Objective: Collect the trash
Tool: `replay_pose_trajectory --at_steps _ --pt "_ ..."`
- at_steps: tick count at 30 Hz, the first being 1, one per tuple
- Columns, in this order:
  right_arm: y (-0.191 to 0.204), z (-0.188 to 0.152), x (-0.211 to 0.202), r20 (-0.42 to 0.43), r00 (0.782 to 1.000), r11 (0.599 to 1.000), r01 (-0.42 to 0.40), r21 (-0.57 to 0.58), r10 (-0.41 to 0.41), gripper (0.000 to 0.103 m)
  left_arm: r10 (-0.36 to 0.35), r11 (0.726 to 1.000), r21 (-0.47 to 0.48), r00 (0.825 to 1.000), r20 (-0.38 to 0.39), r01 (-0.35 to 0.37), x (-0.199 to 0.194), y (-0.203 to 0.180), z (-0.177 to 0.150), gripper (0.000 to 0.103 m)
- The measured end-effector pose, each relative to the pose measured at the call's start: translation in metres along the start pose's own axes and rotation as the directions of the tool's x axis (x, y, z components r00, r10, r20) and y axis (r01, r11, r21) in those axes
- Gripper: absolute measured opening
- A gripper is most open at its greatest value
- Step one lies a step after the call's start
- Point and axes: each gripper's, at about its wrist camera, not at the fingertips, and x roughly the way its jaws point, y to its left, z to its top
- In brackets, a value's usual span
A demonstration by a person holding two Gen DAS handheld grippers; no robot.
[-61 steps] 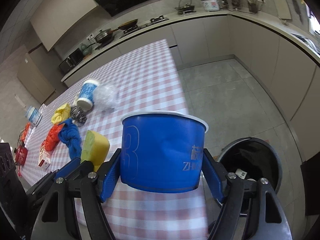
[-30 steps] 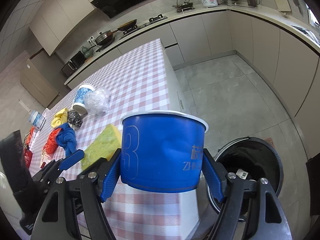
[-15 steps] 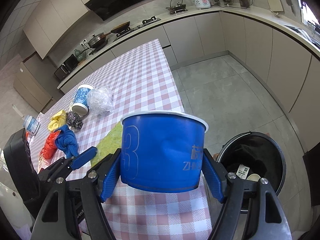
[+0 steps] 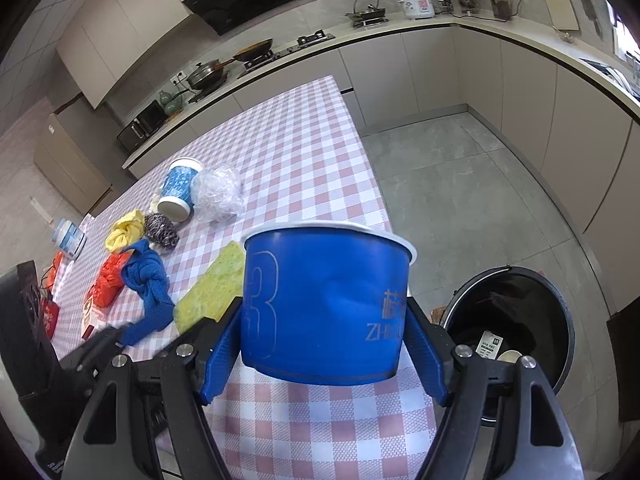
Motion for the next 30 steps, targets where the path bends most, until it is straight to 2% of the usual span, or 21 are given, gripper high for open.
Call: replay_pose_trajectory --at_steps 6,8,11,12,13,14,15,23,30 --pt "0.007 -0.003 -0.002 0.008 1.000 1.000 -0.006 -0.010 0.006 0.077 0.031 0.996 0.085 0.998 -0.050 -0.027 0.027 0.000 0.001 0.081" --pt "0.007 -0.004 -0.002 0.009 1.000 1.000 -0.001 -0.006 0.001 0.077 0.049 0.994 0.096 0.998 -0.037 -0.045 0.031 0.003 0.003 0.081" --pt "0.007 -0.007 -0.002 0.014 1.000 1.000 0.012 0.007 -0.012 0.077 0.036 0.994 0.100 0.999 -0.035 -0.032 0.035 0.005 0.005 0.079" --pt "0.007 -0.008 -0.002 0.015 1.000 1.000 0.016 0.012 -0.016 0.077 0.019 0.996 0.088 0.999 -0.033 -0.016 0.036 0.008 0.004 0.074" --pt "0.006 -0.008 -0.002 0.016 1.000 1.000 0.021 0.015 -0.022 0.077 -0.004 0.998 0.065 0.998 -0.056 0.008 0.040 0.012 0.003 0.042" --pt "0.006 -0.009 -0.002 0.016 1.000 1.000 0.026 0.018 -0.026 0.077 -0.030 0.998 0.050 0.997 -0.067 0.034 0.042 0.014 0.003 0.030" --pt "0.005 -0.009 -0.002 0.016 0.999 0.999 0.028 0.022 -0.028 0.077 -0.020 0.999 0.042 0.998 -0.056 0.022 0.041 0.015 0.002 0.027" --pt "0.004 -0.008 -0.003 0.017 0.999 0.999 0.029 0.027 -0.029 0.077 -0.064 0.998 -0.008 0.998 -0.017 0.064 0.032 0.021 -0.006 0.021" --pt "0.000 -0.007 -0.008 0.031 0.999 0.999 0.026 0.029 -0.027 0.077 -0.089 0.996 -0.018 0.996 0.025 0.090 0.009 0.017 -0.006 0.020"
